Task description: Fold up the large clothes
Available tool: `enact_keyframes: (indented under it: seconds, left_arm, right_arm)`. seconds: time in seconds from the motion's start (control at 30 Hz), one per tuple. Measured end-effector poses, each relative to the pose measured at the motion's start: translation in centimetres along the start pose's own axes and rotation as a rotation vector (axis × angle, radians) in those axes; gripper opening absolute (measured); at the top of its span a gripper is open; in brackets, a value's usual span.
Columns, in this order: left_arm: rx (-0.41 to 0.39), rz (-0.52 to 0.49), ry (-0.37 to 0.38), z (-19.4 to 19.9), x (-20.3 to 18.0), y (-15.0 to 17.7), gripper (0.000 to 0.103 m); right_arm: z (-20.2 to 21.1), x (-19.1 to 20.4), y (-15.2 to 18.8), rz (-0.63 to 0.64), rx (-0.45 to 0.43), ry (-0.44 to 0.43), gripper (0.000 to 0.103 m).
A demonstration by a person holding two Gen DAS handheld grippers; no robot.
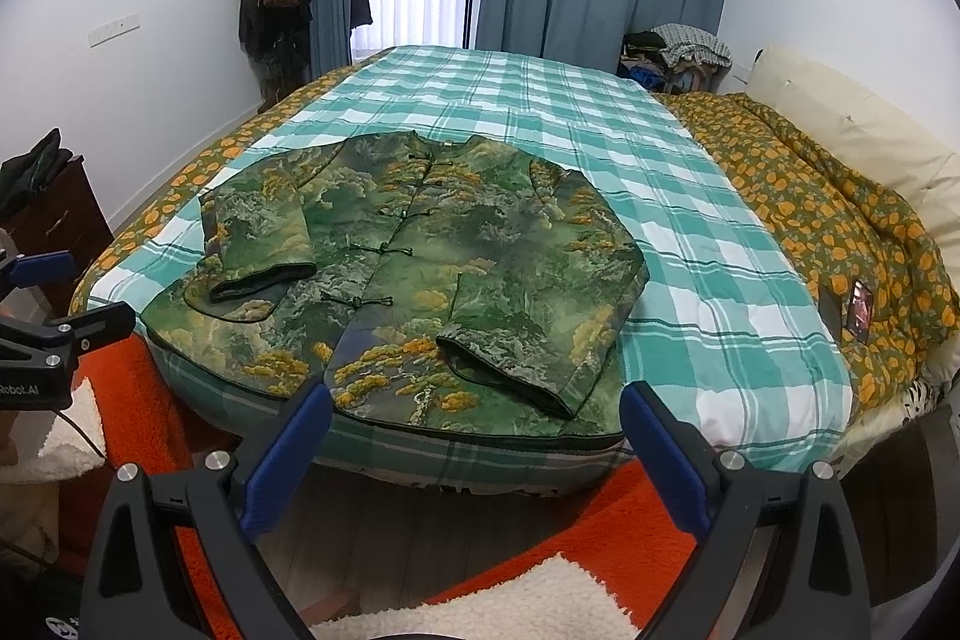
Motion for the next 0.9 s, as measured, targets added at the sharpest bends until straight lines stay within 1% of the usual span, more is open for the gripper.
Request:
enact_keyframes:
  seconds: [0.37, 0.63, 0.9]
  left_arm:
    - [0.006, -0.004, 0.008, -0.7, 0.2, 0.1, 0.102]
    - [0.006, -0.026, 0.004, -0.9, -0.9, 0.1, 0.102]
    - [0.018, -0.032, 0.003, -1.1, -1.1, 0.2, 0.102]
  right_arm:
    - [-0.6, 0.2, -0.1, 0.001, 0.015, -0.002, 0.099]
    - [-1.0, -0.1, 0.1, -0.006, 0.023, -0.006, 0.099]
    - [-1.5, 0.0, 0.4, -0.003, 0.032, -0.016, 0.099]
Point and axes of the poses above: each gripper's, at about its wrist camera, not at the fingertips, and z roughly against the way its jaws point, x to its left, y to its underside, the point moved 2 cm from there along -z, roughly the way its jaws point, and after that the axes turned 1 degree about x, right-handed, at the moved point
